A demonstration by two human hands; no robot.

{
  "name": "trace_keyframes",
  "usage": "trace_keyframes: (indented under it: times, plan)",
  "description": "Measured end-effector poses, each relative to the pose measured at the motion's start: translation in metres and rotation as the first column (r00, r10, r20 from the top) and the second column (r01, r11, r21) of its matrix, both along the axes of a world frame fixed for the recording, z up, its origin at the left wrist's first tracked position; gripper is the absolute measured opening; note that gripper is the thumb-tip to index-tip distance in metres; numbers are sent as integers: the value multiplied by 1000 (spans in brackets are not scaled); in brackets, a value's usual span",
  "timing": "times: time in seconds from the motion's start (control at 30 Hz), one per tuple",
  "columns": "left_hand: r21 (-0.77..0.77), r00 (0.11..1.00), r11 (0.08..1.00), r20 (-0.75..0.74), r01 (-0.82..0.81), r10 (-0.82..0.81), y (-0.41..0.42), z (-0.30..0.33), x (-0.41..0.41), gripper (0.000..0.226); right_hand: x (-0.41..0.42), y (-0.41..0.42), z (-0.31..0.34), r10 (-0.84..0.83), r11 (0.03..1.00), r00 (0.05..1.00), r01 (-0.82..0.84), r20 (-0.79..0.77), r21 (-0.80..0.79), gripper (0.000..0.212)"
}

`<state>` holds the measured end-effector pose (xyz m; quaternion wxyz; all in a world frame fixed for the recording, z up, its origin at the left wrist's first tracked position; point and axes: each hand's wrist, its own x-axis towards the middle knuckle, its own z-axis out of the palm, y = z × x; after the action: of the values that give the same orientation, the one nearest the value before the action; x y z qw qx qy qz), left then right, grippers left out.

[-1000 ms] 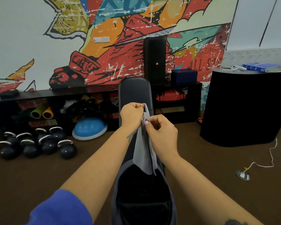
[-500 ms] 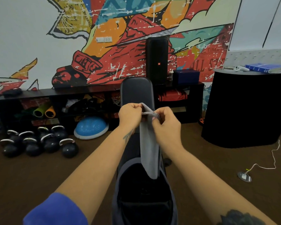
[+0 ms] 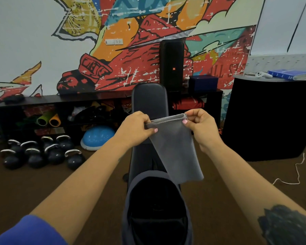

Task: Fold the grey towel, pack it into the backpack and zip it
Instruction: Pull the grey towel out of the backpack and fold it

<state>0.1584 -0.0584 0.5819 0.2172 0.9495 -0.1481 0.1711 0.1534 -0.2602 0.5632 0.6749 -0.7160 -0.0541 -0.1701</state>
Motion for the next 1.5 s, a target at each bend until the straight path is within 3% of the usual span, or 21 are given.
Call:
trace_keyframes:
  times: [0.13,0.2,0.37,0.47,0.67,0.83,0.93,1.0,1.07,1.13,1.2,1.27,1.33,1.43,1.5]
  plan:
    - [-139,989,988,-127,63,-81,-9,7,-2,46,-2,6,3,50,998,998,-51,31,23,23]
    - [-132,982,986,-146,100,-120,-21,11,-2,61,-1,10,3,73,997,996,-73,43,10,24]
    - [12,986,989,-75,148,-146,-40,24,4,28,-1,9,6,83,996,994,-85,73,19,24]
    - [23,976,982,-114,190,-186,-42,34,5,27,-4,4,3,123,992,991,-124,53,24,19]
    - [-3,947,958,-151,287,-284,-35,52,6,15,-10,-6,-16,408,907,896,-420,-174,-35,27]
    - [-12,958,968,-139,252,-251,-23,59,8,30,-13,-4,-26,410,881,863,-459,-296,-119,31]
    - [-118,964,973,-160,197,-214,-10,58,10,31,-13,-5,-25,389,873,862,-458,-325,-169,29]
    - [-273,970,956,-180,110,-163,0,49,13,27,-13,-4,-22,414,870,852,-474,-320,-138,25]
    - [-454,981,891,-179,-13,-77,8,32,18,21,-13,-2,-18,445,874,843,-482,-303,-60,15]
    - [-541,974,829,-227,-144,21,11,12,20,17,-13,2,-14,447,885,845,-465,-292,10,10]
    - [-579,921,760,-385,-296,65,9,-7,17,31,-11,4,-11,432,898,852,-437,-294,53,11]
    - [-607,803,655,-596,-450,-1,5,-23,10,63,-8,6,-10,423,905,858,-416,-290,91,12]
    - [-581,690,615,-720,-533,-83,2,-34,1,86,-6,8,-11,409,913,870,-389,-276,128,11]
    - [-562,568,644,-790,-520,-231,-2,-43,-4,106,-2,10,-14,364,927,895,-320,-259,197,11]
    - [-635,513,617,-761,-465,-396,-8,-43,-5,105,-1,10,-15,344,927,903,-281,-259,249,12]
